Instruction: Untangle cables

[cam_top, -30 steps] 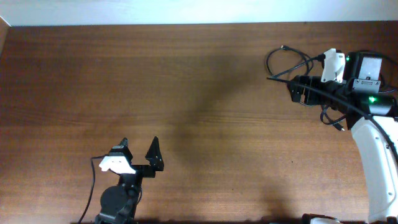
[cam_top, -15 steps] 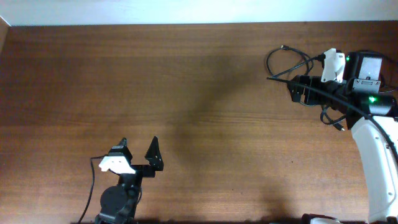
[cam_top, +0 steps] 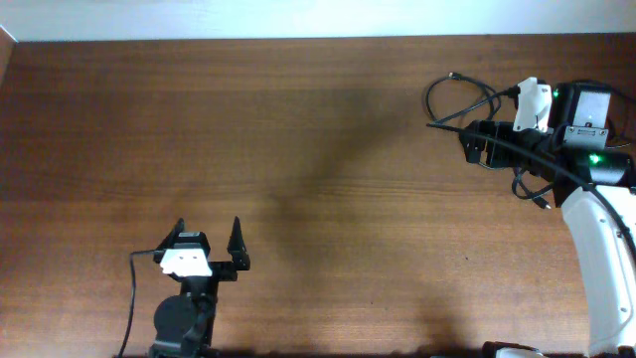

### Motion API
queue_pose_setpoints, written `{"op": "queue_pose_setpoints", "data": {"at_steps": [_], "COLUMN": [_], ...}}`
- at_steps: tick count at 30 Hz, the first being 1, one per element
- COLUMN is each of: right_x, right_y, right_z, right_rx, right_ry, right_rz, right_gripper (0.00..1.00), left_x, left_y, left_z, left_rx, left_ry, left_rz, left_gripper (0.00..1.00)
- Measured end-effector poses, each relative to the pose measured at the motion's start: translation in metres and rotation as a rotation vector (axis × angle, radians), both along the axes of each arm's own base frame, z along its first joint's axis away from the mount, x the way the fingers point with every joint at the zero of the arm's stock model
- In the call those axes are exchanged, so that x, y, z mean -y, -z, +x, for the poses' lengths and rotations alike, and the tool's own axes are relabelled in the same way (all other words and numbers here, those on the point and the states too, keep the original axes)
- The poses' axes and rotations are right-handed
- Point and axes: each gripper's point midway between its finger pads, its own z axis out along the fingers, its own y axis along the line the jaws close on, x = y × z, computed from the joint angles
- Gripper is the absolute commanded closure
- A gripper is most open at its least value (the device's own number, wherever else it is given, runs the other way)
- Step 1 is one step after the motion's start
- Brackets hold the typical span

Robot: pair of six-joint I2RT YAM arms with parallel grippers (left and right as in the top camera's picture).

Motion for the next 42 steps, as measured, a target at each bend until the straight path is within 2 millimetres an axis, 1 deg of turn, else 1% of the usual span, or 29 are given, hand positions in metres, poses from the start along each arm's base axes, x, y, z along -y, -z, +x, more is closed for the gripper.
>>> {"op": "queue_pose_setpoints", "data": {"at_steps": [4,17,23,26,42], "right_x": [0.000,0.000,0.000,0.000,0.000], "right_y": [0.000,0.000,0.000,0.000,0.000], "right_z": [0.000,0.000,0.000,0.000,0.000], "right_rx": [0.000,0.000,0.000,0.000,0.000], "right_ry": [0.000,0.000,0.000,0.001,0.000], "right_rz": [0.000,0.000,0.000,0.000,0.000], "right_gripper": [0.01,0.01,0.01,0.01,0.02], "left_x": [-0.007,-0.008,-0.028,-0.035,-0.035], "left_y": [0.000,0.000,0.000,0.000,0.000], "left_z": [0.000,0.000,0.000,-0.001,-0.001], "left_rx": [-0.001,-0.002,-0.005,-0.006,-0.006], "left_ry": [-0.025,-0.026,-0.109,-0.136,-0.138], "left_rz": [0.055,0.085,0.085,0.085,0.085], "left_gripper": [0.01,0.01,0.01,0.01,0.01]}}
